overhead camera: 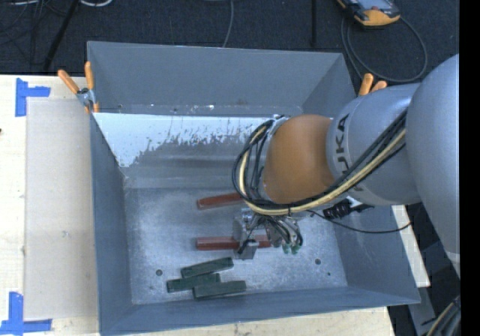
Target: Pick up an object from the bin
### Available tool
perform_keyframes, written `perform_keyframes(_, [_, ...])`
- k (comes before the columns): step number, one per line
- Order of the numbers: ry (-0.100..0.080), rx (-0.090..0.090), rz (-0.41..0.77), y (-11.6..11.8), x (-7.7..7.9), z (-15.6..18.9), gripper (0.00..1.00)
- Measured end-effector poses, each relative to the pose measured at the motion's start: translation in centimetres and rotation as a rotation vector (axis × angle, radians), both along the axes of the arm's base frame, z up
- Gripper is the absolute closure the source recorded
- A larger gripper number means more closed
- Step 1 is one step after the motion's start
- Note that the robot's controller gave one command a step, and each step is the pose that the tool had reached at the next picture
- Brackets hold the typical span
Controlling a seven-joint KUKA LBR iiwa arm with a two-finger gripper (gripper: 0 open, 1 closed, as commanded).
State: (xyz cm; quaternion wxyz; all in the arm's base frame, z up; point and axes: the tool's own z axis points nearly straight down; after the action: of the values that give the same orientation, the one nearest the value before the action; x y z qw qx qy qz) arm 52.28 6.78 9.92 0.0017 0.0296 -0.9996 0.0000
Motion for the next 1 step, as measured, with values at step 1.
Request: perform_keyframes(1, [-0.001, 0.0, 0.0, -0.01, -0.01, 1.33, 1.0])
